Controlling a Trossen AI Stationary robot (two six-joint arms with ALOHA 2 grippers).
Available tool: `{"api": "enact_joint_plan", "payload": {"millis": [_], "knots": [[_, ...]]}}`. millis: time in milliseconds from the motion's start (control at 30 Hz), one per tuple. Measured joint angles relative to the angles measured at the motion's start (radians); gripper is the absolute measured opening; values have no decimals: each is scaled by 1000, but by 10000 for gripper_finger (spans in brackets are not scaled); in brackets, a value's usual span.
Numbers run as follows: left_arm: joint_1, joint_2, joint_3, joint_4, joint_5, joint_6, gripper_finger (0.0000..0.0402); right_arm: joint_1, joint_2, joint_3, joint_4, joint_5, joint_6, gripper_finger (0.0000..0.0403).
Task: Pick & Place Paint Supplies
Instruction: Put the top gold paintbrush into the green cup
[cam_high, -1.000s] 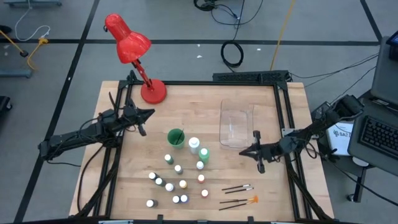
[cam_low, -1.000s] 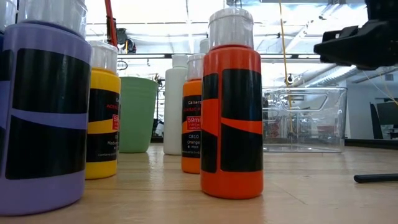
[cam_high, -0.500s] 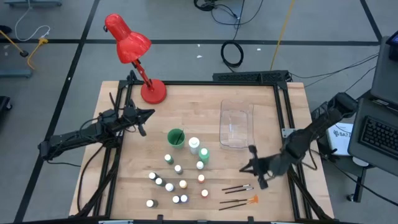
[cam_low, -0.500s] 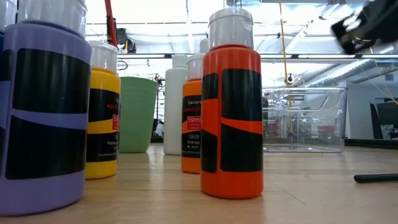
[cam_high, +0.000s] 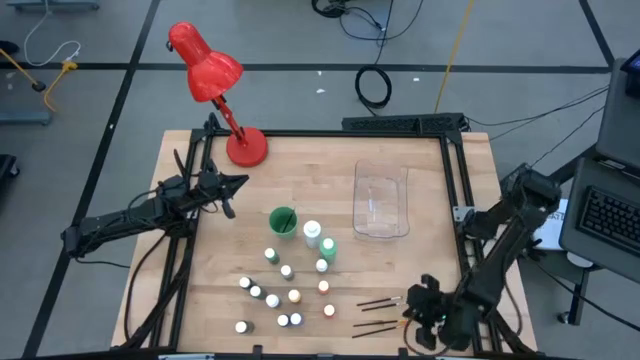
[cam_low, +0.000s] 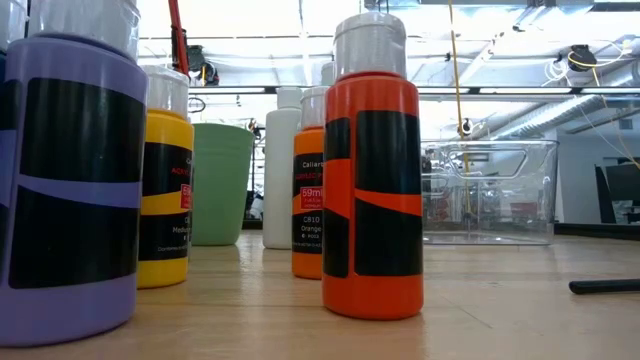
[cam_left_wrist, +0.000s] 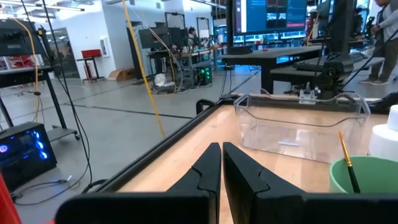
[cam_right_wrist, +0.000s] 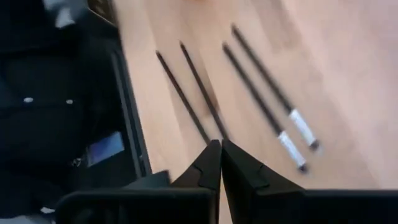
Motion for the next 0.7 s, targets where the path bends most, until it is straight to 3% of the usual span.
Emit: {"api": "enact_joint_plan", "payload": {"millis": [300, 600, 700], "knots": [[0, 0, 0, -14, 60, 15, 21, -24, 160, 0, -20, -251, 114, 29], [0, 0, 0, -26, 60, 43, 21, -29, 190, 0, 8, -256, 89, 73], [0, 0, 0, -26, 61, 43, 21, -29, 228, 6, 12, -302, 64, 74]]}}
